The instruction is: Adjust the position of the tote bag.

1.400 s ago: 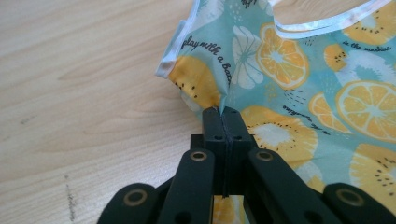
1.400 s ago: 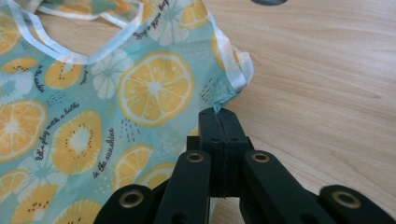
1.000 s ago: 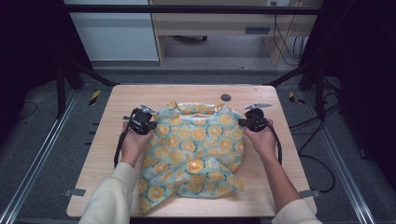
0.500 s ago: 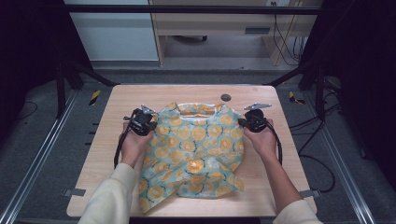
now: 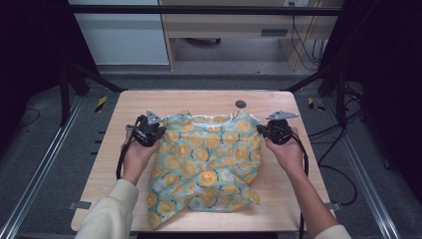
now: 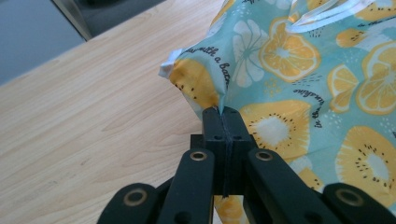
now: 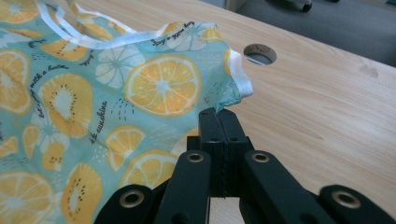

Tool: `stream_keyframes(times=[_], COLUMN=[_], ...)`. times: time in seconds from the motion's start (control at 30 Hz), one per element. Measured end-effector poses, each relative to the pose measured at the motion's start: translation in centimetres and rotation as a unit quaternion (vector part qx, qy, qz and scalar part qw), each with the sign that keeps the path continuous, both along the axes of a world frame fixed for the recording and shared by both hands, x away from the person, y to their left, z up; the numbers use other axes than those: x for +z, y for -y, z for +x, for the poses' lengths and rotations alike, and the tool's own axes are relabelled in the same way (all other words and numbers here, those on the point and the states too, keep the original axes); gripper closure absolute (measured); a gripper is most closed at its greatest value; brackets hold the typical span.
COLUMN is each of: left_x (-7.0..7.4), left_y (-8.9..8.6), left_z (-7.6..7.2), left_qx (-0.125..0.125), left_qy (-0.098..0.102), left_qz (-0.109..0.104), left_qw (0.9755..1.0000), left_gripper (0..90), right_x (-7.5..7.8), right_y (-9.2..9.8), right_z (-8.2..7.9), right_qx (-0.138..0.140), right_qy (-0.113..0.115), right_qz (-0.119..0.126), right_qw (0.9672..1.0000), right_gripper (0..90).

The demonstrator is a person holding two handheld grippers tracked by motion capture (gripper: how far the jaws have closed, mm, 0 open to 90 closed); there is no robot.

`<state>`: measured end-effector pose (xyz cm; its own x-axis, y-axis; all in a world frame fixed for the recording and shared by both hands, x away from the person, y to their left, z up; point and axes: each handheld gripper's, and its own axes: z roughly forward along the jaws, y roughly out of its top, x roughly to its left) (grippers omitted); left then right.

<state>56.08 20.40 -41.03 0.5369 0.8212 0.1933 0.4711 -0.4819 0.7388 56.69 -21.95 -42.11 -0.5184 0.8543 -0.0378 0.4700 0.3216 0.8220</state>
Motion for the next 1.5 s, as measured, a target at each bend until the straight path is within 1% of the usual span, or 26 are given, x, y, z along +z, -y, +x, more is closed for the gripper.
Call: stream_keyframes(times=[0.13,0.17,0.2,0.4,0.43,0.47,0.5,0.53,0.6,0.63,0.67,0.87,0.9,0.93,0.97,1.03,1.07,1.1,1.17,1.3,1.33,1.37,1.4,1.43,1.47,1.5], left_x=[0.3,0.4,0.5,1.0,1.0,1.2,1.2,1.4,1.5,1.5,1.7,2.1,2.1,2.3,2.3,2.8,3.0,3.2,3.7,4.5,4.5,4.6,4.6,4.4,3.9,3.6], left_y=[-0.1,-0.1,-0.1,-0.3,-0.3,-0.3,-0.3,-0.4,-0.5,-0.5,-0.6,-0.9,-0.9,-1.2,-1.2,-1.6,-1.7,-1.8,-1.8,-1.9,-1.9,-1.9,-1.9,-2.0,-2.1,-2.2], left_z=[-0.5,-0.8,-1.0,-3.6,-3.6,-4.6,-4.6,-5.6,-6.6,-6.6,-7.6,-10.9,-10.9,-11.8,-11.8,-13.0,-13.2,-13.5,-14.0,-15.3,-15.3,-16.1,-16.1,-16.6,-17.6,-18.1], left_qx=[-0.005,-0.008,-0.011,-0.031,-0.031,-0.04,-0.04,-0.047,-0.054,-0.054,-0.062,-0.081,-0.081,-0.083,-0.083,-0.086,-0.085,-0.088,-0.089,-0.098,-0.098,-0.104,-0.104,-0.107,-0.112,-0.114], left_qy=[0.008,0.013,0.016,0.046,0.046,0.053,0.053,0.057,0.061,0.061,0.066,0.078,0.078,0.08,0.08,0.086,0.089,0.088,0.095,0.104,0.104,0.108,0.108,0.108,0.103,0.103], left_qz=[0.001,0.003,0.003,0.007,0.007,0.012,0.012,0.01,0.008,0.008,0.005,-0.011,-0.011,-0.018,-0.018,-0.029,-0.033,-0.032,-0.036,-0.042,-0.042,-0.045,-0.045,-0.048,-0.06,-0.066], left_qw=[1.0,0.9999,0.9998,0.9985,0.9985,0.9977,0.9977,0.9972,0.9966,0.9966,0.9958,0.9936,0.9936,0.9932,0.9932,0.9922,0.9919,0.9917,0.9908,0.9889,0.9889,0.9876,0.9876,0.9872,0.9865,0.986], left_gripper=[90.0,90.0,90.0,90.0,90.0,90.0,90.0,90.0,90.0,90.0,90.0,90.0,90.0,90.0,90.0,90.0,90.0,90.0,90.0,90.0,90.0,90.0,90.0,90.0,90.0,90.0], right_x=[0.3,0.7,0.7,1.5,1.6,1.7,1.7,1.8,2.0,2.1,2.3,2.8,2.9,3.0,3.0,3.3,3.4,3.6,3.9,4.7,4.9,5.1,5.1,5.1,5.0,4.9], right_y=[0.1,0.2,0.2,0.7,0.7,0.8,0.8,0.9,0.9,1.0,1.0,1.3,1.4,1.5,1.5,1.7,1.7,1.7,1.8,1.8,1.9,1.9,2.0,2.0,2.1,2.1], right_z=[-0.8,-1.4,-1.4,-3.4,-3.8,-4.3,-4.3,-5.3,-6.1,-6.6,-7.2,-10.1,-10.6,-11.0,-11.0,-12.1,-12.3,-12.5,-12.8,-13.9,-14.2,-14.8,-15.1,-15.1,-16.1,-16.5], right_qx=[0.009,0.012,0.012,0.025,0.028,0.033,0.033,0.038,0.043,0.047,0.051,0.066,0.069,0.07,0.07,0.075,0.076,0.077,0.079,0.083,0.085,0.087,0.09,0.09,0.095,0.096], right_qy=[0.011,0.018,0.018,0.039,0.041,0.048,0.048,0.054,0.058,0.061,0.064,0.079,0.081,0.083,0.083,0.087,0.089,0.091,0.093,0.106,0.11,0.113,0.114,0.114,0.115,0.115], right_qz=[-0.001,0.005,0.005,0.012,0.012,0.01,0.01,0.013,0.014,0.015,0.016,0.025,0.025,0.026,0.026,0.026,0.025,0.025,0.028,0.033,0.036,0.037,0.037,0.037,0.039,0.039], right_qw=[0.9999,0.9998,0.9998,0.9989,0.9987,0.9982,0.9982,0.9977,0.9973,0.9969,0.9965,0.9944,0.994,0.9937,0.9937,0.993,0.9928,0.9926,0.9921,0.9903,0.9897,0.9891,0.9887,0.9887,0.9881,0.9879], right_gripper=[90.0,90.0,90.0,90.0,90.0,90.0,90.0,90.0,90.0,90.0,90.0,90.0,90.0,90.0,90.0,90.0,90.0,90.0,90.0,90.0,90.0,90.0,90.0,90.0,90.0,90.0])
